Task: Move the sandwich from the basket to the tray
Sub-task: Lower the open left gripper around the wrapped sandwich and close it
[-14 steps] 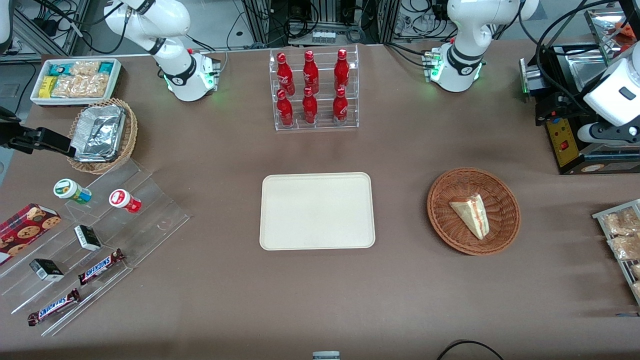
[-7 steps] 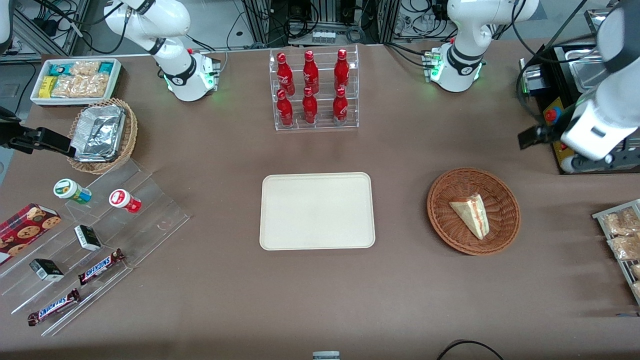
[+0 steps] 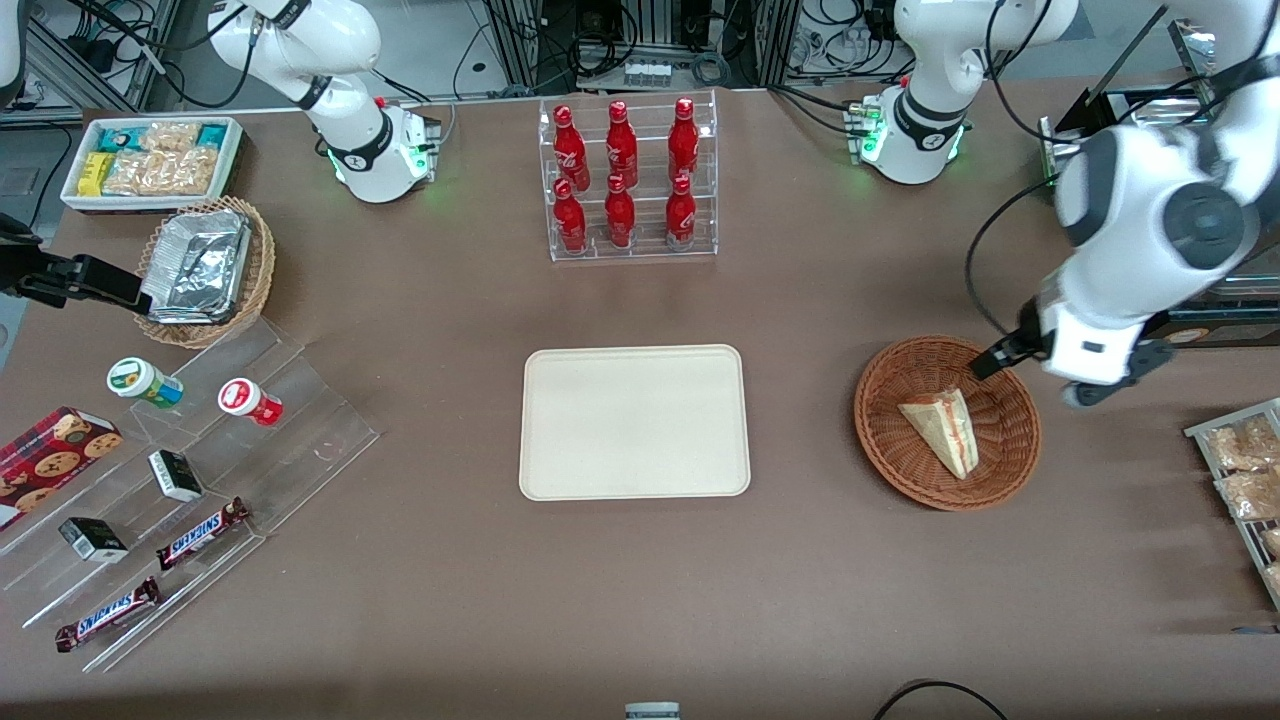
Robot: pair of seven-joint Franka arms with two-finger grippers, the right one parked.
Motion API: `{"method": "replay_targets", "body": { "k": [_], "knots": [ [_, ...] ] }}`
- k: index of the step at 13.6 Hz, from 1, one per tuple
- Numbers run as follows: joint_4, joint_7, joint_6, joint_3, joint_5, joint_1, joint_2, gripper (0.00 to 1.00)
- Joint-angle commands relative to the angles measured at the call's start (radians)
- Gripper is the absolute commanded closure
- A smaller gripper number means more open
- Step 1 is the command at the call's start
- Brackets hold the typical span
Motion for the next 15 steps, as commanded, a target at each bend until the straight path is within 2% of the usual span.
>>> {"method": "replay_targets", "body": {
  "k": [1,8,15],
  "knots": [
    [-0.124,-0.057,0.158,0.008,-0.002,-0.007,-0.024,0.0],
    [-0.164,-0.111,0.43,0.008,-0.001,-0.03,0.123,0.0],
    [-0.158,-0.112,0.475,0.011,0.045,-0.033,0.19,0.0]
  ]
}}
